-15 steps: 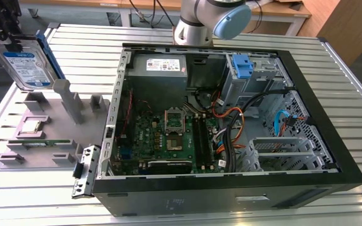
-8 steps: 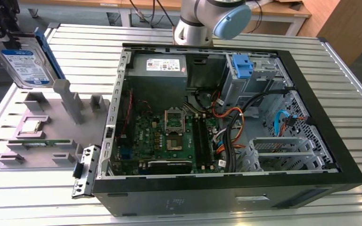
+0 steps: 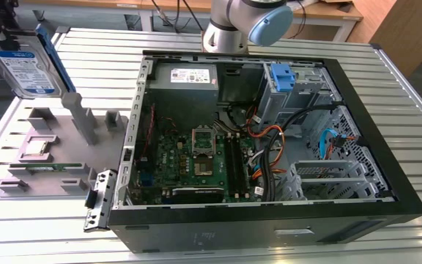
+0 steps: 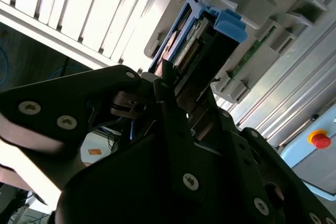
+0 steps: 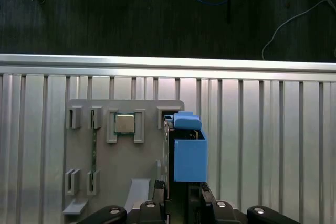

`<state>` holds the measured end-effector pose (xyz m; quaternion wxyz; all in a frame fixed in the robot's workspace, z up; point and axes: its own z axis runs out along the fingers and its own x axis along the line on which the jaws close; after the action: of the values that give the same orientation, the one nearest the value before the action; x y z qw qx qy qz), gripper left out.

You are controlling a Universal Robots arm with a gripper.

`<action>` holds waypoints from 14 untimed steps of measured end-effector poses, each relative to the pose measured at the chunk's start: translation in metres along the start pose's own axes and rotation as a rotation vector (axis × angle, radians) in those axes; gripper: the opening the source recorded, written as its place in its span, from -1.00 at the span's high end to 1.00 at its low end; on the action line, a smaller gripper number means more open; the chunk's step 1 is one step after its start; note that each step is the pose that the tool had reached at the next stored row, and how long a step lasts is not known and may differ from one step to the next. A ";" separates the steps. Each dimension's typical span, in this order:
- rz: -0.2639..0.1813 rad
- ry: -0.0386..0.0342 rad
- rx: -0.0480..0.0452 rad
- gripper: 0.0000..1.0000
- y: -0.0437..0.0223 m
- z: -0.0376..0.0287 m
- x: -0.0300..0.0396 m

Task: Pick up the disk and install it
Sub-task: 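Pick up the disk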

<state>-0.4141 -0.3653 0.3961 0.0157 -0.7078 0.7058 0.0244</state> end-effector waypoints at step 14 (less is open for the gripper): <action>0.000 0.0000 0.0000 0.30 0.0004 -0.0322 -0.0018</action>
<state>-0.4141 -0.3653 0.4283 0.0157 -0.7078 0.7059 0.0244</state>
